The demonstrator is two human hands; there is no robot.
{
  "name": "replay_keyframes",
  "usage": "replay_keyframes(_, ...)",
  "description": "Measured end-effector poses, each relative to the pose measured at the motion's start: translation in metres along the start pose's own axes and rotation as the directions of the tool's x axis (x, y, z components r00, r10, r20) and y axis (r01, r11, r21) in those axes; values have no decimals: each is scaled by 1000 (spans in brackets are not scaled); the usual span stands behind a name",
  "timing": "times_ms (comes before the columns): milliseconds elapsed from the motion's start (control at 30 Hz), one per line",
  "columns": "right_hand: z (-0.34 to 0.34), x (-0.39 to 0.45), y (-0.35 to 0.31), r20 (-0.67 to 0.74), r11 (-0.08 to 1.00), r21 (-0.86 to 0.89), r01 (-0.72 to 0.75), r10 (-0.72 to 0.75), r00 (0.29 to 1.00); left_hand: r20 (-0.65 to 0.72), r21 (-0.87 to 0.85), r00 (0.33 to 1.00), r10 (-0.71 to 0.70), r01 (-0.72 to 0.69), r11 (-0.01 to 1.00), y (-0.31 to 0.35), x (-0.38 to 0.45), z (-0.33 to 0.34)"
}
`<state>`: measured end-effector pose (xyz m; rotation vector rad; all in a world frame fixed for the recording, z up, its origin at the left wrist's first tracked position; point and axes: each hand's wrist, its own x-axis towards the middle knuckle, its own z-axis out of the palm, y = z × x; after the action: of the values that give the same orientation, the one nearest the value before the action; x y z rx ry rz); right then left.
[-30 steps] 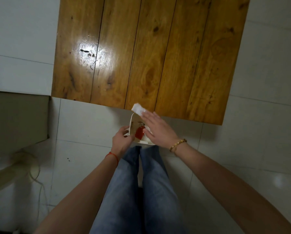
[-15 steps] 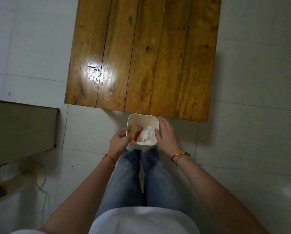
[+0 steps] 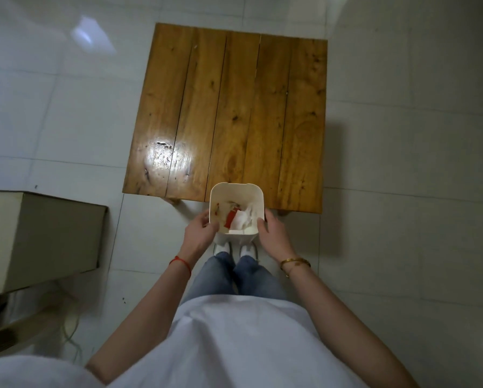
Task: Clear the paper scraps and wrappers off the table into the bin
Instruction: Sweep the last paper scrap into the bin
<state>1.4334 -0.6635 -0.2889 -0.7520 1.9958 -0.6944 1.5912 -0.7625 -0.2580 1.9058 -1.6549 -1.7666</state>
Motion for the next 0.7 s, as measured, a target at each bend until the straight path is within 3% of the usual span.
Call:
replay_keyframes(300,-21,20,-45,15,995,64,75,-76,997,-76,5,992,102,-102,995,39,9,-22)
replay_keyframes(500,-33,59,-88,10,995,68,68,-68,998,-45,-70,988,147,-150,986,76,47,-52)
replay_keyframes(700,-28,122,-135,-17,997,10,80,-80,997,4,-41,981,194,-194,980,118,108,-91)
